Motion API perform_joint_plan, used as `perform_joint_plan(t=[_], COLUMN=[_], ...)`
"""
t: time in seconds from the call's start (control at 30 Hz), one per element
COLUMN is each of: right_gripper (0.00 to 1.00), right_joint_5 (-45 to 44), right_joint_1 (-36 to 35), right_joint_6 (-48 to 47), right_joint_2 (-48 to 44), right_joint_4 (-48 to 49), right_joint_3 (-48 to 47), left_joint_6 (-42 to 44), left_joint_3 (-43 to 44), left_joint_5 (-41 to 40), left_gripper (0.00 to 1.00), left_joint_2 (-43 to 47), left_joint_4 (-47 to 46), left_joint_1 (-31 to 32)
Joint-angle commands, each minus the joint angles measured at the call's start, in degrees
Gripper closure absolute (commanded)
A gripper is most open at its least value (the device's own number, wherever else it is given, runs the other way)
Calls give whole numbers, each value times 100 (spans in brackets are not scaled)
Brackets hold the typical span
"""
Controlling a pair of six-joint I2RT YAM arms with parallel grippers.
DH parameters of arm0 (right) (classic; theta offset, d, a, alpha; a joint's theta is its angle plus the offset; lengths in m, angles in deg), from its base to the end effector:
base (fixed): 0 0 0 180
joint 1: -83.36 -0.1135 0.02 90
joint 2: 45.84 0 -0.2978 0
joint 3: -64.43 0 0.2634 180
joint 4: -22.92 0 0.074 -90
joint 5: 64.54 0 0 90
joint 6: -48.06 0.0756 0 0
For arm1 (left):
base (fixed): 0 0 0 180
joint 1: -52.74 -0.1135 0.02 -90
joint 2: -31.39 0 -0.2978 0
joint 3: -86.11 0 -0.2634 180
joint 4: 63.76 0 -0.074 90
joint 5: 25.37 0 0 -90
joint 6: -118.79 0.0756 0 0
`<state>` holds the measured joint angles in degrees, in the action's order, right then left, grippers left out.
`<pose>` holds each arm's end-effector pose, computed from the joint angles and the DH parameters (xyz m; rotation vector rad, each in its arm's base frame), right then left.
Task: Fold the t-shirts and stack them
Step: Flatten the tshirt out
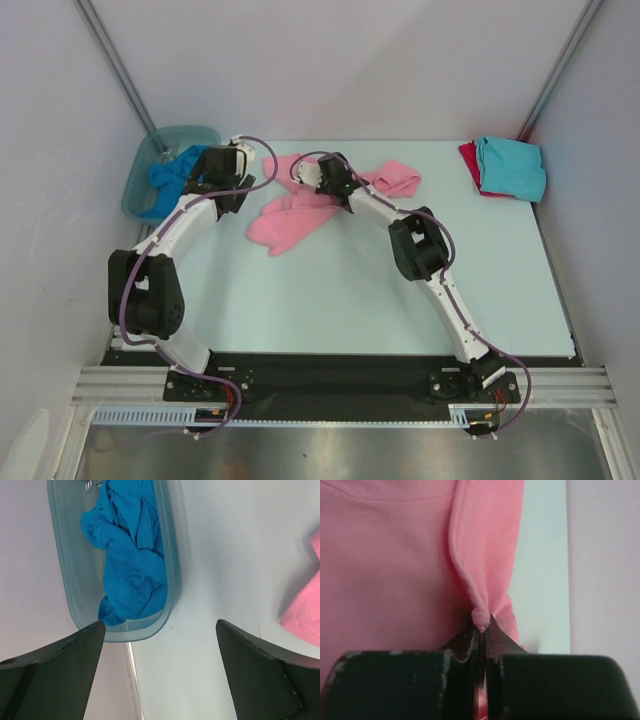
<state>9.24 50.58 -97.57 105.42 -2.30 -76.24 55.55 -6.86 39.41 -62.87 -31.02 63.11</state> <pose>0.5654 0.3390 0.1225 -1.4267 1.6981 -0.5331 0.4116 -0.0426 0.2859 0.4954 2.2155 0.6502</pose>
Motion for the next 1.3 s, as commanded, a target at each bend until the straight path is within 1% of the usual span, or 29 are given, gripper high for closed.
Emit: perform_joint_plan(t=[0.0,0.13,0.2,0.37,0.5,0.57,0.6,0.63,0.67,0.7,0.73,0.77,0.8,0.83,0.9,0.93,1.0,1.03,1.1,1.13,1.17,1.27], right_gripper=[100,100,100,100,100,100,100,100,100,100,100,100,100,100,100,100,100,100,100,100,100,100], right_joint_5=[-678,-1294,-1540,-1848,-1989,-1955,-1806,-1700,-1604,-1246,-1138,-1041,-736,-585,-128,-30,189,242,461,541,611,647], right_joint_1=[69,209,324,728,965,1018,1019,1019,1019,1027,1019,1036,1062,1089,1141,1150,1177,1194,1212,1221,1238,1282], right_joint_6=[-114,-719,-984,-1300,-1371,-1249,-1056,-941,-845,-765,-677,-650,-615,-545,-510,-510,-527,-545,-527,-527,-536,-554], right_joint_2=[-729,-1098,-1318,-1905,-2450,-2767,-3091,-3250,-3391,-3558,-3812,-3954,-4051,-4200,-4254,-4263,-4272,-4272,-4263,-4245,-4237,-4166], right_joint_4=[299,1106,1344,1565,1715,1444,1243,623,286,-170,-740,-998,-1366,-2101,-2947,-3657,-4232,-4731,-5164,-5610,-5832,-6589], right_joint_3=[41,94,103,392,1155,1411,1508,1727,1798,1843,2034,2106,2141,2151,2081,2063,2054,2045,1967,1931,1905,1896], left_joint_6=[-154,-163,-171,-172,-23,135,188,319,399,461,574,636,698,760,848,883,953,1014,1120,1216,1278,1542], left_joint_3=[242,198,198,233,260,269,304,304,330,365,374,400,470,497,680,751,935,998,1164,1226,1270,1429], left_joint_5=[86,183,236,368,648,911,1026,1253,1377,1448,1553,1624,1686,1712,1826,1870,2090,2178,2467,2477,2677,3065], left_gripper=[1,1,1,1,1,1,1,1,1,1,1,1,1,1,1,1,1,1,1,2,1,2], left_joint_2=[13,30,22,-5,-5,-5,-14,-14,-22,-49,-58,-75,-101,-136,-216,-268,-330,-374,-453,-497,-575,-707], left_joint_4=[-33,2,3,29,29,64,134,161,204,266,284,319,380,381,511,539,670,714,906,995,1057,1373], left_joint_1=[26,61,96,193,272,281,290,290,290,299,299,299,299,308,308,299,299,299,308,299,308,299])
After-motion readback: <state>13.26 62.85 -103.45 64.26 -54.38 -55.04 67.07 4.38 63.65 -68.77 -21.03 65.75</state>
